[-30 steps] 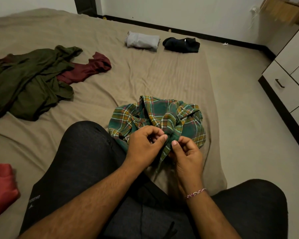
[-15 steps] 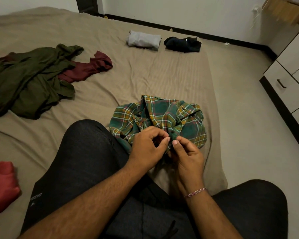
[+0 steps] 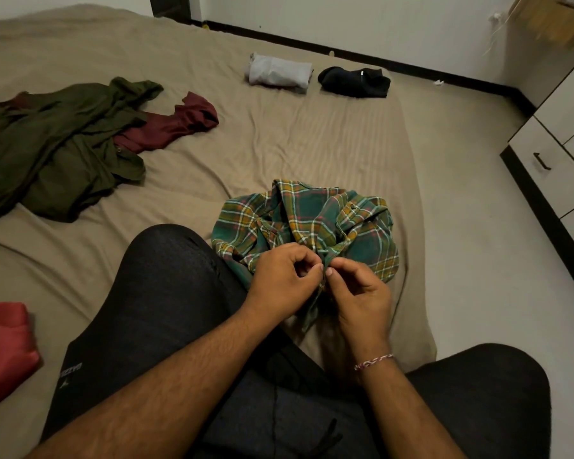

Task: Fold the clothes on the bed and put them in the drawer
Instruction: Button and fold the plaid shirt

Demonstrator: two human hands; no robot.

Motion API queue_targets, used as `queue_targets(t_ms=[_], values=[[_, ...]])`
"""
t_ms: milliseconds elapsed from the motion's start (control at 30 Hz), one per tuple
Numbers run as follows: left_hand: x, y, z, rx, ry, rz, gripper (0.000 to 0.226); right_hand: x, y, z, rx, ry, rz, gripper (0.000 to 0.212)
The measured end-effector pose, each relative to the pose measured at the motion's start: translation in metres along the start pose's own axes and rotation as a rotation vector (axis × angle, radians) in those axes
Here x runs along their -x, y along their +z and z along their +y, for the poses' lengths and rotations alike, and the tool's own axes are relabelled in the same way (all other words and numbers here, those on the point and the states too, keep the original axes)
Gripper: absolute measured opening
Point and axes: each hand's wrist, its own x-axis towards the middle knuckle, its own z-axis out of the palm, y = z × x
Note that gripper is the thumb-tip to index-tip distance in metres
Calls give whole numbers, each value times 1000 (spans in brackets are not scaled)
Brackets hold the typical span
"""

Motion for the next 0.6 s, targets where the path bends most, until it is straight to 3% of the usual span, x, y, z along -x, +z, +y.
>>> queue_targets(t_ms=[300, 467, 600], values=[[-1, 3, -4, -11, -28, -69, 15, -5, 4, 5, 289, -188, 21, 20], [-5, 3, -8, 90, -158, -114, 11, -3, 7, 8, 360, -230, 25, 21], [-8, 3, -12, 120, -193, -124, 17, -4, 10, 10, 184, -49, 46, 20]])
